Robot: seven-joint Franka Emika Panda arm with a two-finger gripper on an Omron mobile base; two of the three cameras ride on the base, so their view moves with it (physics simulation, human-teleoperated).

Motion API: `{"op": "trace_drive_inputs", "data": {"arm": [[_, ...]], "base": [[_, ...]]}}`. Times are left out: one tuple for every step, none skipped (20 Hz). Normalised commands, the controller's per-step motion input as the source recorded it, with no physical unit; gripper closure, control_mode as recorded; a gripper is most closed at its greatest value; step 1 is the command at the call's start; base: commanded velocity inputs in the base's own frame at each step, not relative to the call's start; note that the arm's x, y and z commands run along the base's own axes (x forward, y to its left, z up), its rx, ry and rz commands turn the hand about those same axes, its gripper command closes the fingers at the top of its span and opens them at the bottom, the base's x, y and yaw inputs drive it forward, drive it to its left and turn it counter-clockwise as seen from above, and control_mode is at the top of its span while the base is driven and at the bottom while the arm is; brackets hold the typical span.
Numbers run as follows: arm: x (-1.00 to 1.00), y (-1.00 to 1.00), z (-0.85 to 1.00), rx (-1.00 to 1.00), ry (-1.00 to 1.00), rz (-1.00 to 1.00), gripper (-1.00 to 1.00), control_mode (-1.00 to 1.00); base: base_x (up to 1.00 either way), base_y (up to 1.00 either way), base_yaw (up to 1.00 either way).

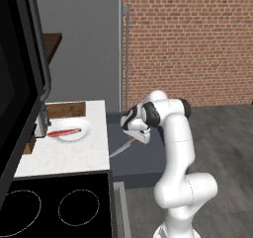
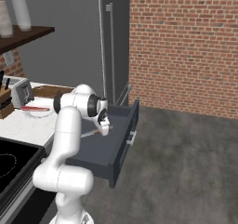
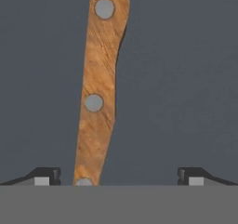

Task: Pick up the knife from the drawer and place it on the cutting board. Then place the meat from the plate to the cutting board.

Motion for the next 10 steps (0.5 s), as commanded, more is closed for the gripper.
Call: {"op": "trace_drive_inputs", "data": {"arm": [[0.09, 0.00, -0.32, -0.05, 0.00, 0.00, -1.00, -1.00], [0.11, 0.00, -0.27, -0.04, 0.00, 0.00, -1.00, -1.00], [0.11, 0.00, -0.24, -0.02, 0.00, 0.00, -1.00, -1.00], [0.14, 0.01, -0.20, 0.00, 0.00, 0.00, -1.00, -1.00], [0.16, 0.00, -0.16, 0.00, 0.00, 0.00, -1.00, -1.00], [0.15, 0.00, -0.14, 0.00, 0.00, 0.00, -1.00, -1.00], [0.16, 0.00, -0.11, 0.00, 0.00, 0.00, -1.00, -1.00], [0.16, 0.00, -0.11, 0.00, 0.00, 0.00, -1.00, -1.00], [0.14, 0.00, -0.09, 0.00, 0.00, 0.00, -1.00, -1.00], [0.08, 0.00, -0.09, 0.00, 0.00, 0.00, -1.00, -1.00]], "base": [[0.00, 0.00, 0.00], [0.00, 0.00, 0.00], [0.00, 0.00, 0.00], [0.00, 0.00, 0.00], [0.00, 0.00, 0.00], [0.00, 0.00, 0.00], [0.00, 0.00, 0.00], [0.00, 0.00, 0.00], [0.00, 0.00, 0.00], [0.00, 0.00, 0.00]]}}
